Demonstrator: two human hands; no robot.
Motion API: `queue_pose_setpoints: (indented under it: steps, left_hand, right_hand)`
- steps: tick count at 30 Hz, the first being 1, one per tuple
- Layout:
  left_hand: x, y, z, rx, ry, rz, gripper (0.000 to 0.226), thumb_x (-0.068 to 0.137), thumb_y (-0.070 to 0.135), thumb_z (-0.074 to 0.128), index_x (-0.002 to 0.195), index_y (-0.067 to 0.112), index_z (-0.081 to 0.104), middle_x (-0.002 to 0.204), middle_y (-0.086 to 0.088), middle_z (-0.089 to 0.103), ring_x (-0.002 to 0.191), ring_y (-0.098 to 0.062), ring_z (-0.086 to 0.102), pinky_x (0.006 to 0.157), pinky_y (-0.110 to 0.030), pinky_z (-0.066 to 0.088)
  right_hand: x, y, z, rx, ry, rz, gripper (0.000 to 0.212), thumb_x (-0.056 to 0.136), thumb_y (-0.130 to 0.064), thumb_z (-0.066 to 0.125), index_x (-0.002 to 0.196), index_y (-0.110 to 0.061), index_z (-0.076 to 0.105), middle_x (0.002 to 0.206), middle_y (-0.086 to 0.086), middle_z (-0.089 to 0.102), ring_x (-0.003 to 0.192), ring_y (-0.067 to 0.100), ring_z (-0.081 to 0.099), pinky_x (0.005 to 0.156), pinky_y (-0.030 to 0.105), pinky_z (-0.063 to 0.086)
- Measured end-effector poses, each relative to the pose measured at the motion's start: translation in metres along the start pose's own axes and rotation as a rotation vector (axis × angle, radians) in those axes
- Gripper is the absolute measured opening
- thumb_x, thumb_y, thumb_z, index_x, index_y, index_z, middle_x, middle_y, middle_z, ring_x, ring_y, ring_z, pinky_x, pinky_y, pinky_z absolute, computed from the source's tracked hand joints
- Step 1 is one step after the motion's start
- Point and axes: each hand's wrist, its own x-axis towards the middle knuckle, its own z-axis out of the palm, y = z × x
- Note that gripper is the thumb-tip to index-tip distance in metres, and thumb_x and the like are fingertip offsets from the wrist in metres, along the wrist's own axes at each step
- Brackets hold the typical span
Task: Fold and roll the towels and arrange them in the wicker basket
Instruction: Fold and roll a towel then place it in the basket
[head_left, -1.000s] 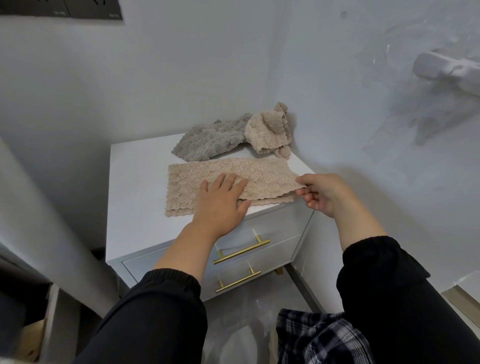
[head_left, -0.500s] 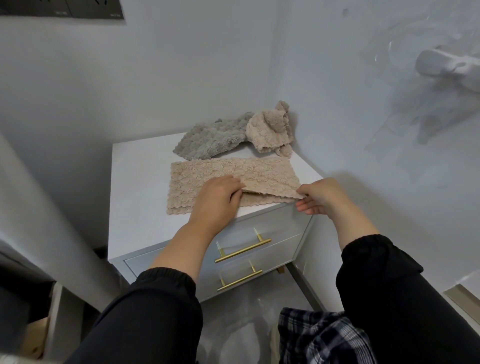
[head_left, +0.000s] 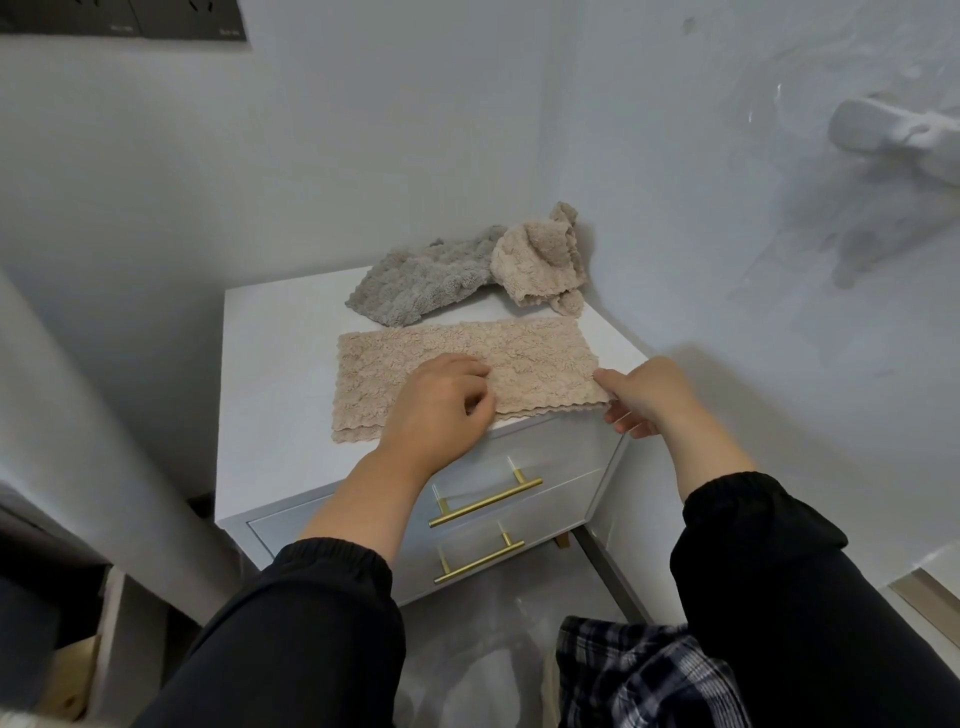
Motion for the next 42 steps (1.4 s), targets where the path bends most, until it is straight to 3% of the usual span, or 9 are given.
queue_pose_setpoints:
  steps: [3, 8, 13, 16, 21, 25, 32, 39, 42]
  left_hand:
    - [0.003, 0.0, 0.0, 0.084, -0.02, -0.048, 0.019, 0.092, 0.027, 0.056, 0.095, 0.016, 0.072, 0.132, -0.002, 0.059, 0.131, -0.026, 0.045, 0.109, -0.045, 0.03]
    - [0.004, 0.005, -0.001, 0.314, -0.358, -0.205, 0.054, 0.1, 0.044, 0.026, 0.151, 0.028, 0.017, 0.16, 0.001, 0.009, 0.147, -0.022, 0.005, 0.116, -0.052, 0.007]
    - [0.015, 0.023, -0.017, 0.224, -0.265, -0.202, 0.034, 0.092, 0.046, 0.043, 0.102, 0.022, 0.064, 0.104, -0.001, 0.06, 0.099, -0.021, 0.052, 0.078, -0.032, 0.044]
    - [0.014, 0.038, -0.022, -0.081, -0.235, -0.233, 0.042, 0.092, 0.038, 0.051, 0.055, 0.017, 0.048, 0.058, 0.004, 0.049, 0.064, -0.019, 0.047, 0.063, -0.031, 0.04]
    - [0.016, 0.048, -0.026, -0.306, 0.119, -0.349, 0.01, 0.087, 0.033, 0.064, 0.089, 0.024, 0.063, 0.088, 0.011, 0.06, 0.083, -0.01, 0.055, 0.075, -0.03, 0.047]
    - [0.021, 0.041, -0.036, -0.848, -0.011, -0.553, 0.088, 0.074, 0.037, 0.078, 0.146, 0.024, 0.028, 0.132, 0.01, 0.043, 0.12, -0.004, 0.042, 0.097, -0.027, 0.038]
    - [0.017, 0.03, -0.038, -1.316, -0.181, -0.684, 0.01, 0.082, 0.003, 0.065, 0.091, 0.007, 0.067, 0.082, -0.002, 0.074, 0.078, -0.015, 0.07, 0.074, -0.025, 0.057]
    - [0.02, 0.04, -0.047, -1.263, 0.061, -0.689, 0.006, 0.089, 0.004, 0.061, 0.091, 0.005, 0.067, 0.073, -0.003, 0.073, 0.064, -0.013, 0.07, 0.057, -0.024, 0.055]
    - [0.018, 0.038, -0.051, -1.155, 0.102, -0.67, 0.006, 0.089, 0.009, 0.064, 0.091, 0.009, 0.07, 0.075, -0.002, 0.073, 0.065, -0.014, 0.069, 0.057, -0.024, 0.055]
  right_hand:
    - [-0.006, -0.002, -0.002, 0.007, -0.114, 0.052, 0.046, 0.092, -0.044, 0.055, 0.081, 0.0, 0.057, 0.076, 0.017, 0.07, 0.05, 0.021, 0.057, 0.05, 0.025, 0.046]
    - [-0.011, -0.007, -0.006, 0.17, -0.204, 0.034, 0.027, 0.091, -0.029, 0.063, 0.087, -0.004, 0.056, 0.067, 0.011, 0.064, 0.05, 0.017, 0.053, 0.047, 0.024, 0.045]
    - [-0.006, -0.014, -0.001, 0.609, -0.095, -0.06, 0.011, 0.092, -0.012, 0.059, 0.085, -0.005, 0.056, 0.076, 0.01, 0.061, 0.061, 0.017, 0.061, 0.049, 0.021, 0.054]
    - [-0.007, -0.019, -0.001, 0.781, -0.096, -0.097, 0.008, 0.094, -0.008, 0.053, 0.09, -0.003, 0.059, 0.081, 0.01, 0.064, 0.07, 0.018, 0.064, 0.066, 0.029, 0.056]
    - [-0.024, -0.031, -0.007, 0.995, -0.343, -0.213, 0.019, 0.097, -0.003, 0.045, 0.106, 0.003, 0.061, 0.099, 0.015, 0.071, 0.089, 0.023, 0.07, 0.069, 0.032, 0.059]
    - [-0.038, -0.037, -0.011, 1.013, -0.423, -0.333, 0.019, 0.096, 0.003, 0.04, 0.099, -0.001, 0.058, 0.086, 0.011, 0.072, 0.082, 0.02, 0.071, 0.069, 0.031, 0.059]
    - [-0.041, -0.034, -0.015, 0.824, -0.456, -0.481, 0.022, 0.095, 0.005, 0.041, 0.093, -0.011, 0.057, 0.073, 0.002, 0.07, 0.069, 0.014, 0.068, 0.062, 0.027, 0.056]
    - [-0.037, -0.032, -0.015, 0.818, -0.484, -0.307, 0.041, 0.074, -0.022, 0.066, 0.106, 0.004, 0.063, 0.094, 0.01, 0.072, 0.084, 0.018, 0.07, 0.072, 0.029, 0.059]
    - [-0.036, -0.027, -0.014, 0.57, -0.524, -0.265, 0.02, 0.073, -0.009, 0.07, 0.091, -0.002, 0.068, 0.083, 0.006, 0.074, 0.077, 0.018, 0.069, 0.07, 0.029, 0.059]
